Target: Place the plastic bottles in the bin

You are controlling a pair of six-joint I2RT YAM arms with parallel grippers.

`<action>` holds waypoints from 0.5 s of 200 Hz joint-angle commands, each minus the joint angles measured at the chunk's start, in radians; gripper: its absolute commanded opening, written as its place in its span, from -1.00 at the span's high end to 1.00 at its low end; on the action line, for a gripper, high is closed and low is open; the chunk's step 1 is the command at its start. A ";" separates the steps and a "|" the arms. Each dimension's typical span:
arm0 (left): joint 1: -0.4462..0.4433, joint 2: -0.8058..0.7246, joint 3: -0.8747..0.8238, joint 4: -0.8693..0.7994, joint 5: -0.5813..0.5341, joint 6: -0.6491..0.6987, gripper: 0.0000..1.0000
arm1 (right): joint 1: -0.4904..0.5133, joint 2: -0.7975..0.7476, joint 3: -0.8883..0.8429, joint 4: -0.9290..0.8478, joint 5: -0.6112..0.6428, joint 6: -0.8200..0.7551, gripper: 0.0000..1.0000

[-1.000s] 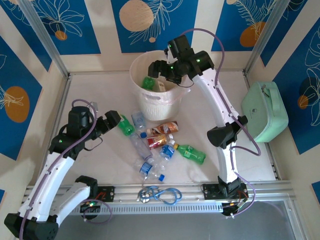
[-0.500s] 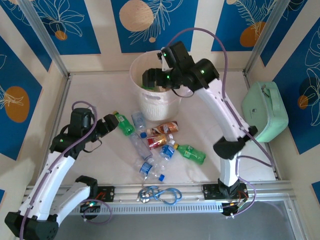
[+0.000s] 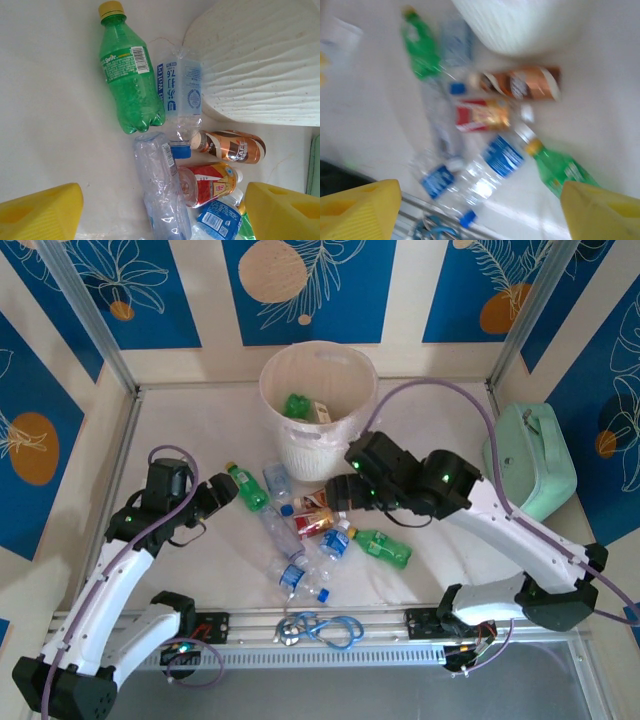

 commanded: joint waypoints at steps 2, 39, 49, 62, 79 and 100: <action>0.009 -0.003 -0.014 0.007 0.011 -0.018 -0.67 | -0.059 -0.102 -0.171 -0.012 -0.063 0.113 -0.74; 0.009 -0.002 -0.020 0.027 0.027 -0.032 -0.66 | -0.184 -0.144 -0.368 -0.045 -0.171 0.134 -0.82; 0.008 -0.001 -0.022 0.031 0.030 -0.035 -0.66 | -0.216 -0.133 -0.411 -0.032 -0.205 0.113 -0.82; 0.009 -0.001 -0.025 0.036 0.034 -0.038 -0.65 | -0.240 -0.101 -0.447 -0.011 -0.238 0.087 -0.83; 0.008 -0.002 -0.025 0.036 0.038 -0.038 -0.63 | -0.235 -0.036 -0.457 0.005 -0.259 0.054 -0.89; 0.008 -0.001 -0.023 0.032 0.043 -0.035 -0.62 | -0.215 0.039 -0.438 -0.007 -0.212 0.047 -0.96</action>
